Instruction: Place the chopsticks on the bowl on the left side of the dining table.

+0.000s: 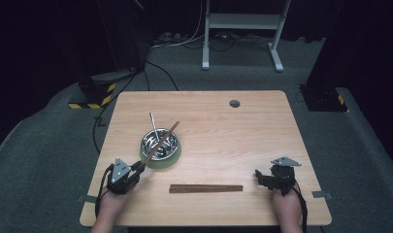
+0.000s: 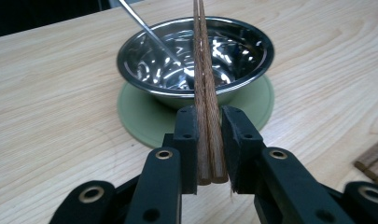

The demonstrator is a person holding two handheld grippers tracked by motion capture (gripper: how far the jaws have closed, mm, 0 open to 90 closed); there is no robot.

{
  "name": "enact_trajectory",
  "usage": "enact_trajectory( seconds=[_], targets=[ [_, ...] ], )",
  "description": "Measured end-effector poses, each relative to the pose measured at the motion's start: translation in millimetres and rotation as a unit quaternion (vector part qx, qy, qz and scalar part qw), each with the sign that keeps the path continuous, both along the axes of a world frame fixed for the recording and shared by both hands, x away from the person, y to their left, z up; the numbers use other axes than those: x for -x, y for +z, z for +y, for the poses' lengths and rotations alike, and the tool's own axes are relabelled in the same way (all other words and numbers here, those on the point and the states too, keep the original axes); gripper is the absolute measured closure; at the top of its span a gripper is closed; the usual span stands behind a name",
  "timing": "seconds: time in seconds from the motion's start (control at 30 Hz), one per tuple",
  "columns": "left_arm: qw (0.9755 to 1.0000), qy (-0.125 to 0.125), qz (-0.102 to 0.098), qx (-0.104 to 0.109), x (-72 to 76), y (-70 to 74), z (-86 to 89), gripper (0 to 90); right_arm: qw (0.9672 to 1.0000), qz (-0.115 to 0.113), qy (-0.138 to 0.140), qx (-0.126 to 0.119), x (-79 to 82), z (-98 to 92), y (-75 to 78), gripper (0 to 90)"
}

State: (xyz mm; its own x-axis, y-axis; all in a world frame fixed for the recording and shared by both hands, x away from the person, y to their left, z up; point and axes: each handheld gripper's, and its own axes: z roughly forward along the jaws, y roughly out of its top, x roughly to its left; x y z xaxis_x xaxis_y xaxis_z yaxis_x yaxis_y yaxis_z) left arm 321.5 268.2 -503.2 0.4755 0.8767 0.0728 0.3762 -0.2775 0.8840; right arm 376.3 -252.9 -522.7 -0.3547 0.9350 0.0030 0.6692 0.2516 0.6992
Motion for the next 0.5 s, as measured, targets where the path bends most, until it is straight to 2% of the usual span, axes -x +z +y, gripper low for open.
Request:
enact_trajectory(
  seconds=[0.17, 0.33, 0.37, 0.5],
  targets=[
    [0.9997, -0.021, 0.001, 0.01, 1.4, 0.1, -2.3, 75.9, 1.0, 0.0, 0.0, 0.0, 0.0, 0.1, 0.0, 13.8],
    [0.9993, -0.035, 0.006, 0.01, 2.0, -0.5, -5.0, 75.8, 1.0, 0.0, 0.0, 0.0, 0.0, 0.0, 0.0, 13.8],
    [0.9992, -0.04, 0.004, 0.006, 1.7, -0.4, -4.8, 75.8, 1.0, 0.0, 0.0, 0.0, 0.0, 0.0, 0.0, 13.8],
    [0.9988, -0.048, 0.003, 0.01, 3.3, 0.0, -6.2, 75.8, 1.0, 0.0, 0.0, 0.0, 0.0, 0.0, 0.0, 13.7]
  ],
)
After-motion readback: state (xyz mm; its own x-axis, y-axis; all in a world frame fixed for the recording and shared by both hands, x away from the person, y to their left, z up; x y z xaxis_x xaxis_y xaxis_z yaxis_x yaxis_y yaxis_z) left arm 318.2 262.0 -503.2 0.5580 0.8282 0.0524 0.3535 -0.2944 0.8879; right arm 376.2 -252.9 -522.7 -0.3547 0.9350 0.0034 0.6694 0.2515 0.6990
